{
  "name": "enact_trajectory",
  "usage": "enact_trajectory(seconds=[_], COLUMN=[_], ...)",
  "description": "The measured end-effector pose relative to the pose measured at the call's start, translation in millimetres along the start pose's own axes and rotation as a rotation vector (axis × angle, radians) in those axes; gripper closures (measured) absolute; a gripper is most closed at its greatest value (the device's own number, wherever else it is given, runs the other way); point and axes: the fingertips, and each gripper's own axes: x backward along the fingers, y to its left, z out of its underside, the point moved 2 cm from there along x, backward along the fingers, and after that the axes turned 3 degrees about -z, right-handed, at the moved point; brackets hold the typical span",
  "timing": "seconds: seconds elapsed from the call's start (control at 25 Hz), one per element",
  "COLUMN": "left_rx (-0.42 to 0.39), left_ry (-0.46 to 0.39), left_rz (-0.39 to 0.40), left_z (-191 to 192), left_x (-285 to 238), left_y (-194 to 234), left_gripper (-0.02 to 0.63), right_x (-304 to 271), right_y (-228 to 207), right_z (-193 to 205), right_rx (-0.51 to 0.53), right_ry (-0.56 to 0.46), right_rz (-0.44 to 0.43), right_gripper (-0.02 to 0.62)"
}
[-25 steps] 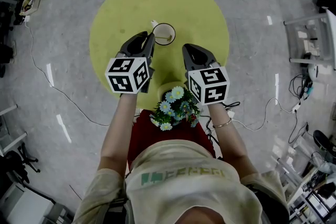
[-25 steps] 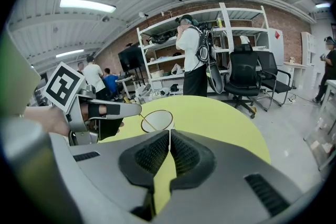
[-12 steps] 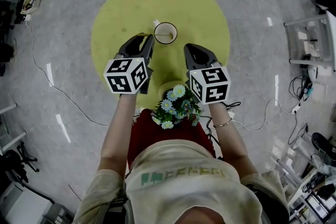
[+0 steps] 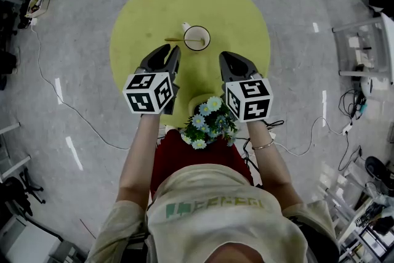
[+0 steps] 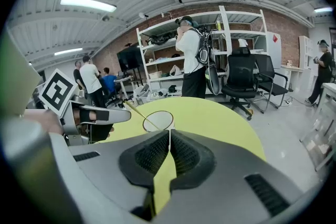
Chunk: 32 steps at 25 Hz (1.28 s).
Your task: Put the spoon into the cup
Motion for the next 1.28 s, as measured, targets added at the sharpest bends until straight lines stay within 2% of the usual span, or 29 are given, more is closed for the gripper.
enact_trajectory(seconds=[0.28,0.52,1.28], left_rx=[0.005,-0.013,-0.116], left_ry=[0.006,0.001,-0.026], left_rz=[0.004,0.010,0.060], left_z=[5.4,6.0,5.8], left_x=[13.3,25.8,73.3], left_y=[1.6,-2.8,-27.6], left_gripper=[0.500,0.543,0.580], right_x=[10.1,24.4,85.1], right_y=[4.0,4.9,22.4], right_z=[-2.2,-5.9,-10.0], right_rx=[0.004,0.002,-0.003], right_ry=[-0.016,-0.038,-0.131], right_rz=[0.021,0.045,0.134], right_gripper=[0.558,0.558,0.558])
